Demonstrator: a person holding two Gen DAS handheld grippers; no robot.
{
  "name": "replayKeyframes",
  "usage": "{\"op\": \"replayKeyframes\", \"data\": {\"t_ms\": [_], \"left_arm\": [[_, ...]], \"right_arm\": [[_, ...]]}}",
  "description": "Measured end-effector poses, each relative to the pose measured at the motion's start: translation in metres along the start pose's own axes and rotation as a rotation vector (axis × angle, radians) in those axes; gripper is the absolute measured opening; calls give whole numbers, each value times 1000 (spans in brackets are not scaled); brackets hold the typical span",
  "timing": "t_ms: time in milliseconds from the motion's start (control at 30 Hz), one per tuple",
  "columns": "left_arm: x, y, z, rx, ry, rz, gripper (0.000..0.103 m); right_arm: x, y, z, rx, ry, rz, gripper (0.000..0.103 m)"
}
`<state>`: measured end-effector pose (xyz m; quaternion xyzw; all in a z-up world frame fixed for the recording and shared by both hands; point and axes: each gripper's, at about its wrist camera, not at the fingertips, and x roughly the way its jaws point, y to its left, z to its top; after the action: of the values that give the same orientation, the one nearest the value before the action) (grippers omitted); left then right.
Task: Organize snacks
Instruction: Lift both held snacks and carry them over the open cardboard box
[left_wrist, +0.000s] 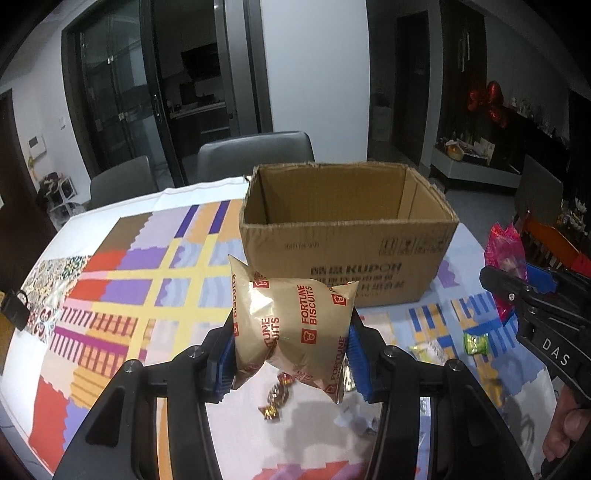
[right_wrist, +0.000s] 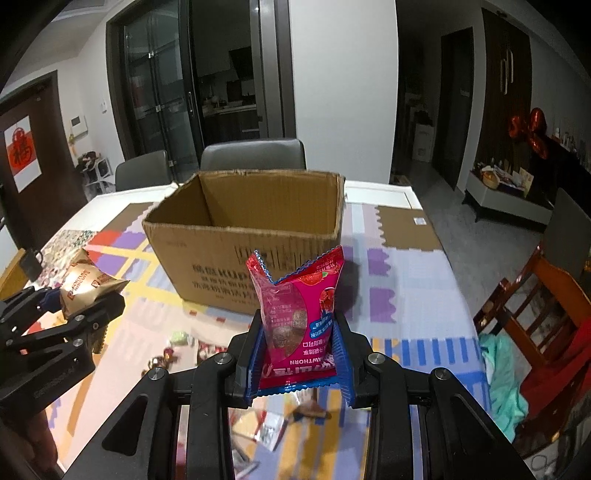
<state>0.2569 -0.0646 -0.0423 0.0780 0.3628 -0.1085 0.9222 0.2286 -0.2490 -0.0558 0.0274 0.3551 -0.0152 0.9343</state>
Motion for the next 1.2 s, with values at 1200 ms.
{"op": "replayKeyframes", "data": {"t_ms": [1200], "left_arm": [[53,19,100,-19,-47,10,51]], "right_arm": [[45,7,95,15,-62,12,34]]}}
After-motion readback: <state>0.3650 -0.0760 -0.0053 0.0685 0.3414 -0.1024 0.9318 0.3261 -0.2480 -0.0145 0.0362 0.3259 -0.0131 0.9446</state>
